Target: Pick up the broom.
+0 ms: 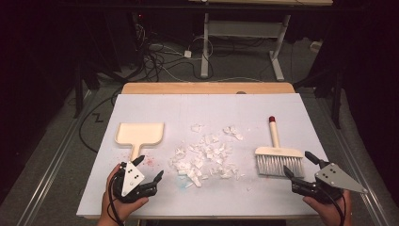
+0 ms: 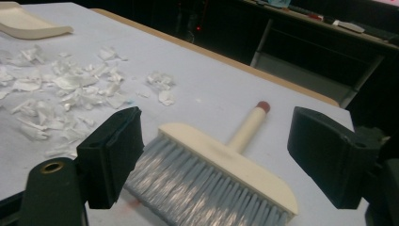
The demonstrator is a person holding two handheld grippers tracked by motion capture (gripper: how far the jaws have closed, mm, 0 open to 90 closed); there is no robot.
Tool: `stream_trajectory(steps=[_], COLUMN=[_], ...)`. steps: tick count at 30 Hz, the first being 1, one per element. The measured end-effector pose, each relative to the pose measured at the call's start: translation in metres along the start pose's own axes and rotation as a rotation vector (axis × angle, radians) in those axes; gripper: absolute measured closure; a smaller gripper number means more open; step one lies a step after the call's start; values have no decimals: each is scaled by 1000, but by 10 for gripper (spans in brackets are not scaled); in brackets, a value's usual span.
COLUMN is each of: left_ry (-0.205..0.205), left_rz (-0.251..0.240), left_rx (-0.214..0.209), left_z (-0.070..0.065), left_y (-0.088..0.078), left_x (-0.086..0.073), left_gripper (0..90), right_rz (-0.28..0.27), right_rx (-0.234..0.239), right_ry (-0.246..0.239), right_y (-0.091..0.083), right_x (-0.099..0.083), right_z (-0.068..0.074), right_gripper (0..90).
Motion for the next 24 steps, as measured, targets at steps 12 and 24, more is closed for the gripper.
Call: stream_trajectory(steps=[12,24], left_ry=[57,-24], left_rz=[7,8], left_rx=[0,49], left_z=[-6,3], left_y=[4,4], left_x=[-1,-2], left_gripper=[219,231], right_rz=[26,16], right_rx=[-52,-43], right_ry=[47,64], right_y=[8,11], right_x=[-3,5], right_z=[-13,-16], right_gripper=[214,213])
Point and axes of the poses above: each handheld gripper's, and its own axes: y roughly forward along the jaws, x roughly out of its top, z roughly to its left, the point moved 8 cm from there along y, roughly forward along the jaws, and after that the axes turned 9 degrees about z, right-handed, at the moved point
